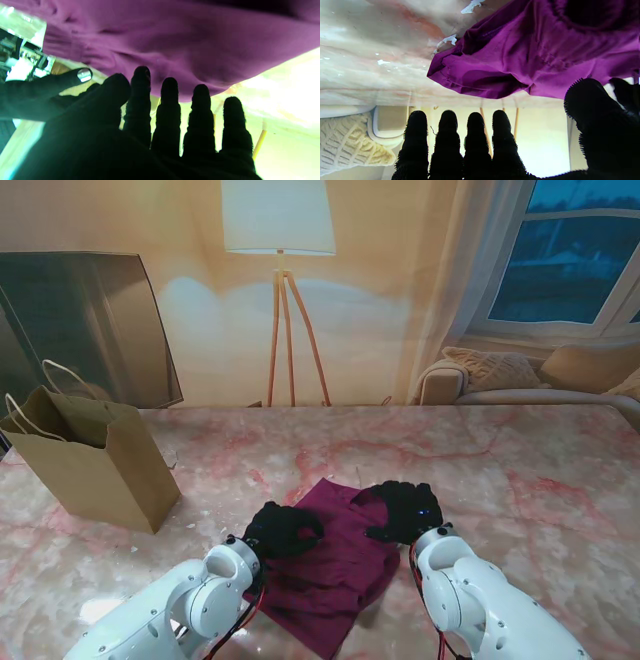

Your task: Fold the socks and the shorts into the kraft paper bag

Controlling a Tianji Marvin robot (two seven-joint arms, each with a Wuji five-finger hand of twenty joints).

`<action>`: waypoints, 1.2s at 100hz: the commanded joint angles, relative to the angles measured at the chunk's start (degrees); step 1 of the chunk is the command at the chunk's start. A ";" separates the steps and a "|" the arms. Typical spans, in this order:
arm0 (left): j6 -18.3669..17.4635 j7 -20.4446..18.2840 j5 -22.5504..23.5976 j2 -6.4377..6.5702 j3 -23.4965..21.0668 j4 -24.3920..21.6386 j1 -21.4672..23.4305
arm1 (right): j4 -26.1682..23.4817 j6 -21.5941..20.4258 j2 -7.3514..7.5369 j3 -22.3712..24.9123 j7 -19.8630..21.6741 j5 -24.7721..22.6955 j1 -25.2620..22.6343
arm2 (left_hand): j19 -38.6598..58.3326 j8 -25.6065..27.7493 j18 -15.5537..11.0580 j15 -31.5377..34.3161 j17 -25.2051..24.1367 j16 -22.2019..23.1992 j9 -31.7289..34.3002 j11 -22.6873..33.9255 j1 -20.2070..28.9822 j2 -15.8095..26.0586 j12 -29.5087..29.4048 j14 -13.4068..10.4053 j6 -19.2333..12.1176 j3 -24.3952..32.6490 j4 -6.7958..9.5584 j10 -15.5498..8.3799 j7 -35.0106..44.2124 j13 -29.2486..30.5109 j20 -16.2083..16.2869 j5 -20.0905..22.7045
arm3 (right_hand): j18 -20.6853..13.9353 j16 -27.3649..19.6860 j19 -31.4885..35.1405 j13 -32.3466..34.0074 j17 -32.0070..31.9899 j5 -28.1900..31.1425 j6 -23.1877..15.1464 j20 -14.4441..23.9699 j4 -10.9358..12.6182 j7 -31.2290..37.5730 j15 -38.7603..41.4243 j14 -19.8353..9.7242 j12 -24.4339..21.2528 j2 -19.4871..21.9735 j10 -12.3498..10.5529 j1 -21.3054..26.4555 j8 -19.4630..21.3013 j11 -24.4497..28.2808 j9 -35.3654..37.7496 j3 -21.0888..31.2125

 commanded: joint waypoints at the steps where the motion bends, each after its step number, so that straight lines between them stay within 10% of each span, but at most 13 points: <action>1: -0.29 -0.76 0.42 0.88 -0.52 -0.42 1.29 | 0.84 -0.02 -0.16 -0.82 1.37 0.63 0.75 | -0.10 -0.46 -0.08 -0.48 -0.14 -0.40 -1.72 -0.49 -0.91 1.59 -0.63 -0.34 0.69 -1.49 -0.08 -0.58 -1.14 -0.71 0.50 0.11 | 1.60 -1.11 -1.07 -1.28 -0.57 -2.65 1.53 1.00 -1.13 -1.59 -0.02 1.68 -0.82 -3.03 1.51 -0.72 -0.19 0.01 -2.55 2.99; 79: -4.78 -17.27 0.81 5.09 -15.67 -16.81 19.66 | 23.19 -9.90 -3.00 -23.63 -10.42 6.24 21.19 | 5.78 1.58 0.53 8.08 3.27 5.82 13.67 2.98 0.62 1.34 5.60 2.71 0.35 -6.31 1.14 2.64 8.02 8.93 4.51 9.46 | 0.17 -0.77 0.81 2.85 1.60 -0.84 -3.94 1.71 -2.90 3.58 1.69 -3.13 0.47 -8.55 -0.85 -0.03 0.77 3.20 1.68 12.94; 120: -7.06 -7.72 3.60 3.55 -20.32 -20.18 24.15 | 20.29 -11.75 -3.02 -20.33 -14.43 3.61 20.63 | 4.72 2.51 1.55 5.60 3.71 4.45 9.87 1.18 -2.33 0.03 5.27 1.99 -1.26 -6.31 2.20 3.54 6.60 8.09 3.42 6.24 | -0.03 -0.59 1.06 2.24 0.91 -1.07 -2.44 1.80 -2.94 5.43 2.80 -2.70 1.09 -3.71 -1.08 -4.60 -0.22 4.36 2.20 9.68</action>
